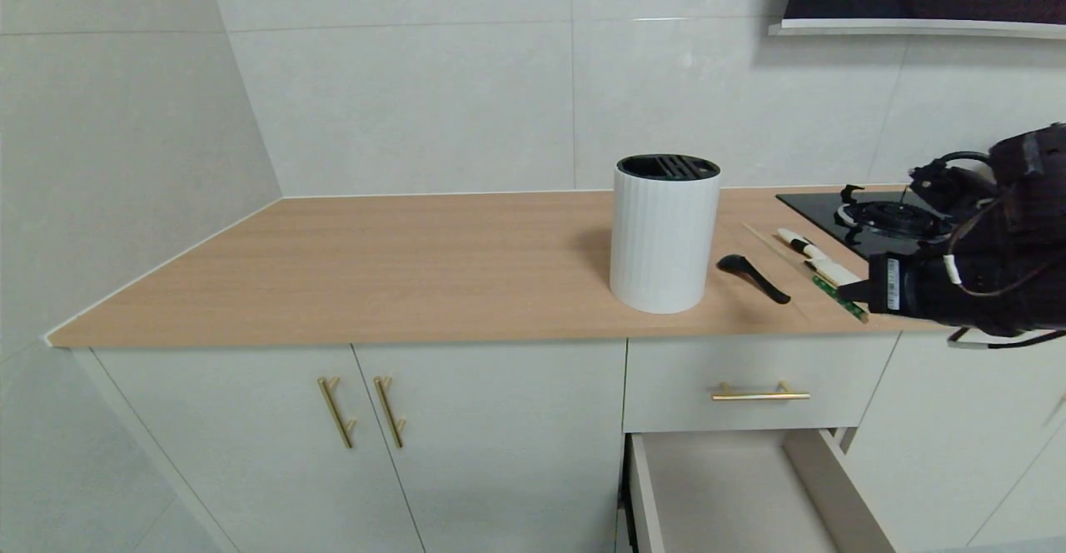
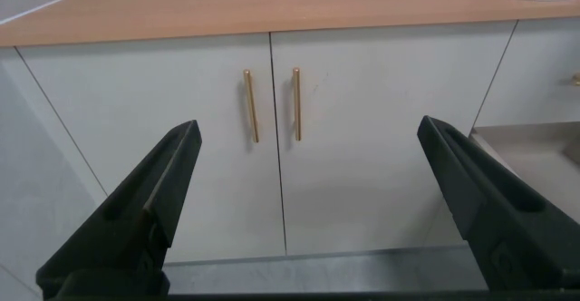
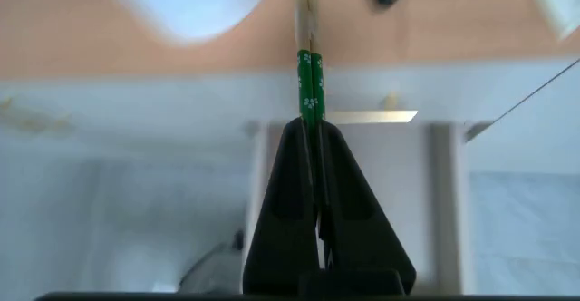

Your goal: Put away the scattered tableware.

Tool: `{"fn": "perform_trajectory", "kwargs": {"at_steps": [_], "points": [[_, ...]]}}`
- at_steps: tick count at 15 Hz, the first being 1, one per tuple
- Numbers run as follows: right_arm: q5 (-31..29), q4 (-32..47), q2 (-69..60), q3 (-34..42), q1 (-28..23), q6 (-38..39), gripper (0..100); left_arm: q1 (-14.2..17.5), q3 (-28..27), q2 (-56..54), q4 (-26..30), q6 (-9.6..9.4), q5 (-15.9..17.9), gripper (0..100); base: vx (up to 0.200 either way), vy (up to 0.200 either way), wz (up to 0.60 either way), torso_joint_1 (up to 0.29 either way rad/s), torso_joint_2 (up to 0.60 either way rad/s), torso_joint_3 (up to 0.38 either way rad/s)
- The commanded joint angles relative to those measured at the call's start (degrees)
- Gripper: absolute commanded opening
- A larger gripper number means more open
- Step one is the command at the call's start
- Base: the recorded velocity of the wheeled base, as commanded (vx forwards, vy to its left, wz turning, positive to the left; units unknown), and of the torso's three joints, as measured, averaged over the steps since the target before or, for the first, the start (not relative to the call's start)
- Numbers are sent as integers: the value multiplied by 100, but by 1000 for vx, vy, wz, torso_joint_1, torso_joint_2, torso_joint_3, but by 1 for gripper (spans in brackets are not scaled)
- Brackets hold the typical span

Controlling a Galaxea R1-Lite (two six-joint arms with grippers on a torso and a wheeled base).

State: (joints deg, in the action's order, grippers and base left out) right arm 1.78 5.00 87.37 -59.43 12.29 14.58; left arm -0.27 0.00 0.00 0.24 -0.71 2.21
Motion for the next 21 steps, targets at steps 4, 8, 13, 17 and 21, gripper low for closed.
{"fn": "perform_trajectory", "kwargs": {"at_steps": [4,8,13,17,21], "points": [[323,326,-1468,1118,327,-43,0,0,0,0,2,0,-1,100,0,0,0,0,0,0],[332,318,-1468,1575,758,-34,0,0,0,0,2,0,-1,100,0,0,0,0,0,0],[516,318,-1345,1680,810,-43,0,0,0,0,2,0,-1,100,0,0,0,-135,316,189],[508,282,-915,1786,810,-78,0,0,0,0,2,0,-1,100,0,0,0,-187,470,278],[508,274,-519,1830,810,-69,0,0,0,0,2,0,-1,100,0,0,0,-168,466,288]]}}
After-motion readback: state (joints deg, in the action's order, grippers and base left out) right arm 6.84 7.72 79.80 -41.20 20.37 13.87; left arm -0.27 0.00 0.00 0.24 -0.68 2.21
